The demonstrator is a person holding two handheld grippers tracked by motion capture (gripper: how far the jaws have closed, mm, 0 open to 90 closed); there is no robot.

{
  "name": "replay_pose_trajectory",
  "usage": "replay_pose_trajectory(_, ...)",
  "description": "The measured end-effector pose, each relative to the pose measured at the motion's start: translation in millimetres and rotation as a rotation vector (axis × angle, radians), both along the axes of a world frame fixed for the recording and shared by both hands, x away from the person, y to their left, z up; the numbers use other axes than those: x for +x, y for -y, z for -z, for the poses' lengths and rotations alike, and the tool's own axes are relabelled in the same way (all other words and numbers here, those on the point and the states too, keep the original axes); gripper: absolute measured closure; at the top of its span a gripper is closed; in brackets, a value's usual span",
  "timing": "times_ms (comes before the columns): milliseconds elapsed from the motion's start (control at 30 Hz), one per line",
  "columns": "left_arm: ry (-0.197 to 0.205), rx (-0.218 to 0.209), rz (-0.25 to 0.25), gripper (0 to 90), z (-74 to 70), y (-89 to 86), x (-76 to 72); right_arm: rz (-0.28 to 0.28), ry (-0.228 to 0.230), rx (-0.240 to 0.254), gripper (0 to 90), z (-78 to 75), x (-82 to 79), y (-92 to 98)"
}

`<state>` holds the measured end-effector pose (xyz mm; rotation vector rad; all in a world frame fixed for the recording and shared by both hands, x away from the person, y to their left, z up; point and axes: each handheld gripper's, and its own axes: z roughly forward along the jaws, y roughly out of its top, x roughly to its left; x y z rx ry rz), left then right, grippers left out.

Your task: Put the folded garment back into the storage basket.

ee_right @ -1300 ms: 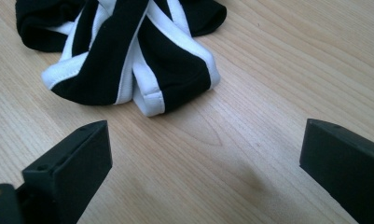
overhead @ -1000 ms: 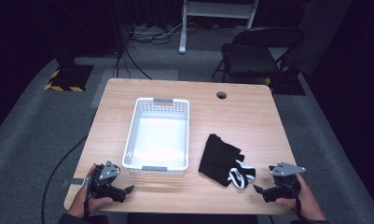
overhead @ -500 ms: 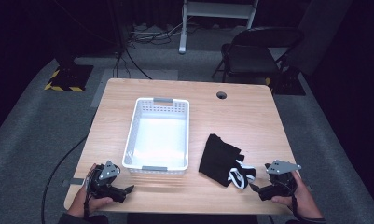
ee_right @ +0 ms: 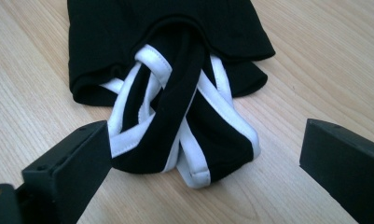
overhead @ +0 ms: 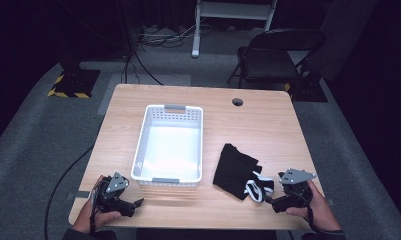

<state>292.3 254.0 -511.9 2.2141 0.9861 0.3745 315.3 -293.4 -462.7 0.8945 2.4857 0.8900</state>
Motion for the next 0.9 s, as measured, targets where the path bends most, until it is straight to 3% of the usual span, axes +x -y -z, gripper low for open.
replay_pose_trajectory(900,0.000,0.000,0.000,0.6,0.0,0.0,0.0,-0.070,0.007,-0.012,2.6,-5.4,13.2,-33.5)
